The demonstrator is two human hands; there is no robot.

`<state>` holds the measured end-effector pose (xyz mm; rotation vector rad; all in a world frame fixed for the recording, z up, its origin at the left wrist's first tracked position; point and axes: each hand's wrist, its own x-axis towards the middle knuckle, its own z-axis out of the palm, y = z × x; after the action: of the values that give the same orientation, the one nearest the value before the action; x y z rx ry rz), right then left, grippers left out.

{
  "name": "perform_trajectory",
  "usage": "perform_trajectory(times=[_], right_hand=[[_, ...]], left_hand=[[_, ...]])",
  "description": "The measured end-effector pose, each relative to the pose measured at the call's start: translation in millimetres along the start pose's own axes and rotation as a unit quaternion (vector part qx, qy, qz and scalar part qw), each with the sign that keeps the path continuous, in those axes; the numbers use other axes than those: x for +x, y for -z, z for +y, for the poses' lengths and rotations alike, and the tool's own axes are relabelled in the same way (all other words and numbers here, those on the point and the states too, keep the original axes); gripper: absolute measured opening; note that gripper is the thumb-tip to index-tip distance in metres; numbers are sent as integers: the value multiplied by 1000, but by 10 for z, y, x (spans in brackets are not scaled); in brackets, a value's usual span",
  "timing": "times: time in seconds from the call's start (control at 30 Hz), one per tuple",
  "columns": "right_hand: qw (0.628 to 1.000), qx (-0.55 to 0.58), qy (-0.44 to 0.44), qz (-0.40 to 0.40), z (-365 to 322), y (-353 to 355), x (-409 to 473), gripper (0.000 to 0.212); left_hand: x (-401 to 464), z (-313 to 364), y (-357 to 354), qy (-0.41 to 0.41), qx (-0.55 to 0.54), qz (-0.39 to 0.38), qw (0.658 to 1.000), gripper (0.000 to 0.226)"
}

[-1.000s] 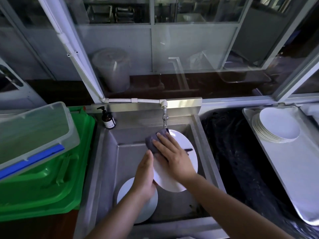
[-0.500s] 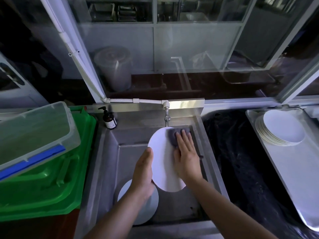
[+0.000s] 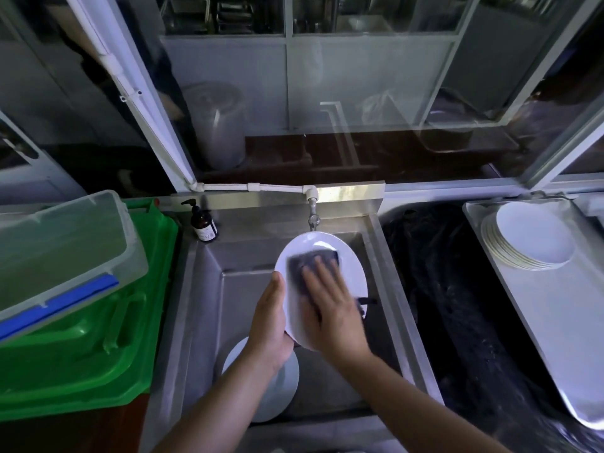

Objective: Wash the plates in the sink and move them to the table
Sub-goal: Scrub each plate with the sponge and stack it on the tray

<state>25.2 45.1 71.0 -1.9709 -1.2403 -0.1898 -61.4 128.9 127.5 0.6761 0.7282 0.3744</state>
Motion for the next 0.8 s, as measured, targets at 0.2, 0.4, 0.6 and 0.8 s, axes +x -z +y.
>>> perform_trajectory(times=[0.2,0.4,0.6,0.8], right_hand=[[997,-27,63,-39,394,226,-11,52],[1000,-12,23,-5,-37,44,-251,56],[994,-44,87,-40,371,282,-242,53],[1000,-15,17,3,-63,30,-507,51]], left_hand=[[-10,38,126,-24,30,-10,999,64],[16,30,48,-12,24,-14,1000,65],[60,22,146,-45,26,0,999,78],[62,49,17,-47,31,-1,998,68]])
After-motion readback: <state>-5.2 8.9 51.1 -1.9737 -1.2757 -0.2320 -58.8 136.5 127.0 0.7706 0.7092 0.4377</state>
